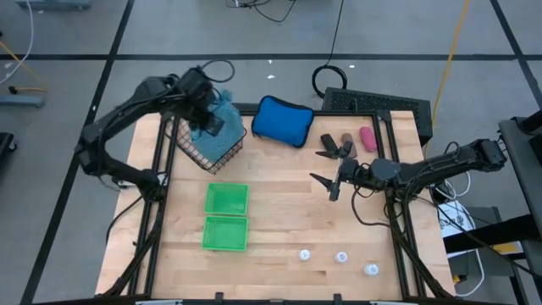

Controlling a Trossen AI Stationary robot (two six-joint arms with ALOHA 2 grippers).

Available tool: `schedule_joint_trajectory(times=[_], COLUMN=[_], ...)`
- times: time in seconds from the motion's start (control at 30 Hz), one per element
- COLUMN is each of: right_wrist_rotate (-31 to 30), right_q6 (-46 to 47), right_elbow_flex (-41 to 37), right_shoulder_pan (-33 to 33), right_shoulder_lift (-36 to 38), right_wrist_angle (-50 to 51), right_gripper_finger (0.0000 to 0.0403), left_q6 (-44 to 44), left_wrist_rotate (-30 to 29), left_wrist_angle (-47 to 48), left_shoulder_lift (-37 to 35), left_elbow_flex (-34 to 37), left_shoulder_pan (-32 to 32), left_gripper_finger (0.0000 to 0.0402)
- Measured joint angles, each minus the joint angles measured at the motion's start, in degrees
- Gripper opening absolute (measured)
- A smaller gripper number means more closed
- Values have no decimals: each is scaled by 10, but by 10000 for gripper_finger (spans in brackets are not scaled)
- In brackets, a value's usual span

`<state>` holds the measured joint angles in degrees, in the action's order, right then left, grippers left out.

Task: Pick & Place Medicine items
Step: Put the blue patient gown in the black wire basket

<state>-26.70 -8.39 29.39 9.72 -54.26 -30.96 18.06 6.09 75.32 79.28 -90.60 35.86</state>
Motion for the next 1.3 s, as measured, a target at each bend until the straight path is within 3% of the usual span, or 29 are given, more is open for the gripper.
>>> schedule_joint_trajectory(times=[0.23, 0.73, 0.93, 1.03, 1.3], right_wrist_rotate=[0, 0, 0, 0, 0], right_q6=[-7, -8, -8, -7, -7], right_elbow_flex=[0, 0, 0, 0, 0], right_shoulder_pan=[0, 0, 0, 0, 0], right_shoulder_lift=[0, 0, 0, 0, 0], right_wrist_angle=[0, 0, 0, 0, -1], right_gripper_finger=[313, 313, 313, 313, 313], left_q6=[4, 0, 16, 16, 17], left_wrist_rotate=[-15, -243, -292, -284, -173], left_wrist_angle=[22, 40, 38, 38, 57], left_shoulder_lift=[12, 11, 11, 11, 11], left_elbow_flex=[25, 116, 135, 134, 57], left_shoulder_pan=[3, 25, 24, 21, -15], left_gripper_finger=[20, 27, 19, 19, 20])
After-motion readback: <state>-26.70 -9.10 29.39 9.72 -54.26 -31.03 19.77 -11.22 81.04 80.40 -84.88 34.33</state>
